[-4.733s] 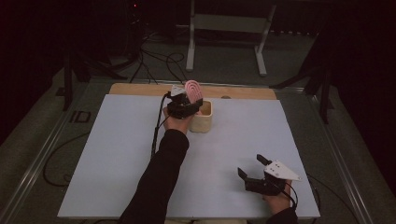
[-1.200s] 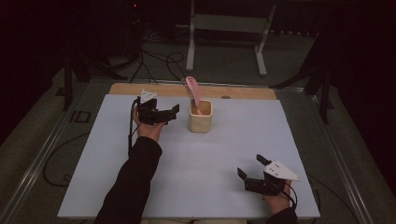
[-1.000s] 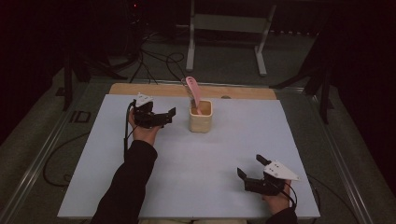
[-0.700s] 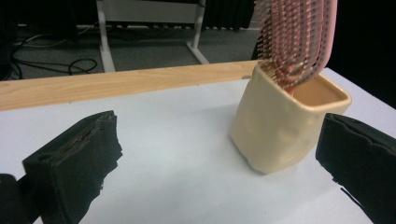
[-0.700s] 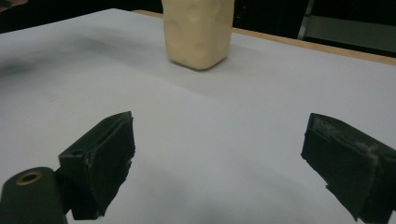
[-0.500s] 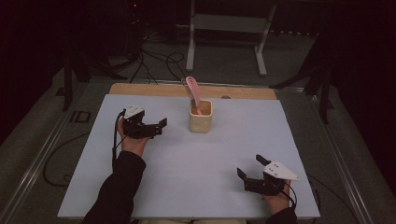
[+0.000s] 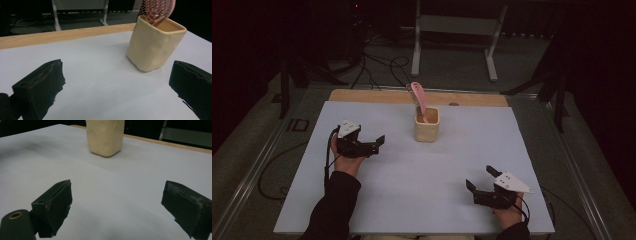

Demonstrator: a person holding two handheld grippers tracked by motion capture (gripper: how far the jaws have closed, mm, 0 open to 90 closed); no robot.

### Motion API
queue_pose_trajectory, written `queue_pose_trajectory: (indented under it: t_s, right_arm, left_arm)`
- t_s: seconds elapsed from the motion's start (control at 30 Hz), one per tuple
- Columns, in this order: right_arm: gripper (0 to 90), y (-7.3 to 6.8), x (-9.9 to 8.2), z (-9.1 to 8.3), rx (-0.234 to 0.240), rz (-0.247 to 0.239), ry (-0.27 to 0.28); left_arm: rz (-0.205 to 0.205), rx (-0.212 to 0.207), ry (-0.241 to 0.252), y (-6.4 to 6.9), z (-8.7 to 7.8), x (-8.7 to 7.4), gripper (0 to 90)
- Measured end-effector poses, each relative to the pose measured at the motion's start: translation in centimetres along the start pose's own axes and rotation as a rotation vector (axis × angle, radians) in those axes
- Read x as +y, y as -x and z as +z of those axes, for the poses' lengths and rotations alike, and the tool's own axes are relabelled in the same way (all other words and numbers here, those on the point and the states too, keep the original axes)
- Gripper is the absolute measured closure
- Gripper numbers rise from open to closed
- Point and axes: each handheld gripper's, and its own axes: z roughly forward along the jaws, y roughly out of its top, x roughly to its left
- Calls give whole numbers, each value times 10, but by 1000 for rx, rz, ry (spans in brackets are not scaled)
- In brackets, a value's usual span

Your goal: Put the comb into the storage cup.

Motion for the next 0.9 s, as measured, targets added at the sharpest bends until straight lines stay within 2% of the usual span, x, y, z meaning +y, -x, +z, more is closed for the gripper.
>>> queue_pose_trajectory:
  t_s: [0.2, 0.5, 0.7, 0.8, 0.9]
  right_arm:
    - [93, 0, -1, 1, -2, 1, -6]
    - [93, 0, -2, -1, -20, 5, -7]
    - [93, 0, -2, -2, -27, 6, -10]
    - [93, 1, -3, -3, -29, 8, -9]
    - [93, 1, -3, -3, -30, 10, -10]
  left_arm:
    - [6, -9, 2, 2, -7, -9, 0]
    - [35, -14, 6, 6, -29, -30, 1]
    - [36, -16, 4, 6, -42, -49, 1]
    - [44, -19, -21, 9, -50, -65, 1]
    - [46, -24, -30, 11, -54, -72, 0]
